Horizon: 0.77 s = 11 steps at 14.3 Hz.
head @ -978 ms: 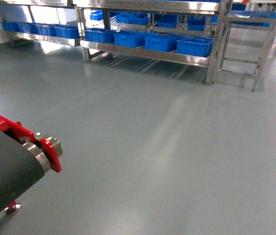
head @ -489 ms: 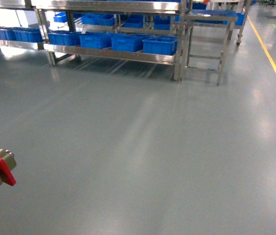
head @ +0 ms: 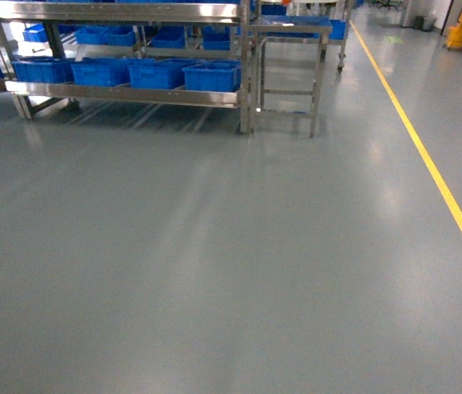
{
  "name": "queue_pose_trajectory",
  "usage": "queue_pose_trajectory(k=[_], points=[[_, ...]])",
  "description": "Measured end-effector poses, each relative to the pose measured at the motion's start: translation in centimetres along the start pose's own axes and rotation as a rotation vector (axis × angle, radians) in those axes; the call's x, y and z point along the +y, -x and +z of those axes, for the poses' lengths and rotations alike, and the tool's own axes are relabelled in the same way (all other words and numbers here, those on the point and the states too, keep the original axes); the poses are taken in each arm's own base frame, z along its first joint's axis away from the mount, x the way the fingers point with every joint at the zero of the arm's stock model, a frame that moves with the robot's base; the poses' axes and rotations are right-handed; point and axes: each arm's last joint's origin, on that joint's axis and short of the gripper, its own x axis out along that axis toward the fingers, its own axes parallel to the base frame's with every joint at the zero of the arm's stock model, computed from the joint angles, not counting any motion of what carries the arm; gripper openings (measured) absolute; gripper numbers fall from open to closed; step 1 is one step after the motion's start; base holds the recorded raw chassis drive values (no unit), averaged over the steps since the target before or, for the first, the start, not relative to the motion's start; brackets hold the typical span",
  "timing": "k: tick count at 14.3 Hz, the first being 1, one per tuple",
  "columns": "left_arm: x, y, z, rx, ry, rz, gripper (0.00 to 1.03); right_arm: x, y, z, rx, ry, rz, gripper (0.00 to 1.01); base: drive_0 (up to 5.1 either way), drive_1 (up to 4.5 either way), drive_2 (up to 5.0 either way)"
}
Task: Pick blue part to blue bin on bottom shelf
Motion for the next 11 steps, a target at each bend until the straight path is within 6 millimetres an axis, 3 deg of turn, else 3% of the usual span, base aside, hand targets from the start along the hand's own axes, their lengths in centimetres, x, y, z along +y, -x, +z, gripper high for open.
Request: queue_pose_trajectory(k=[6, 11], points=[[0.0, 0.0, 0.0, 0.0, 0.0, 0.0, 0.43, 0.0, 0.0, 0.0, 0.0, 0.0, 0.0, 0.98, -1.4, -1.43, -1.4], [-0.01, 0.0, 0.0, 0.0, 0.0, -0.002, 0.43, 0.0, 0.0, 0.0, 0.0, 0.0, 0.0, 0.98, 0.1, 4.23, -4.1]])
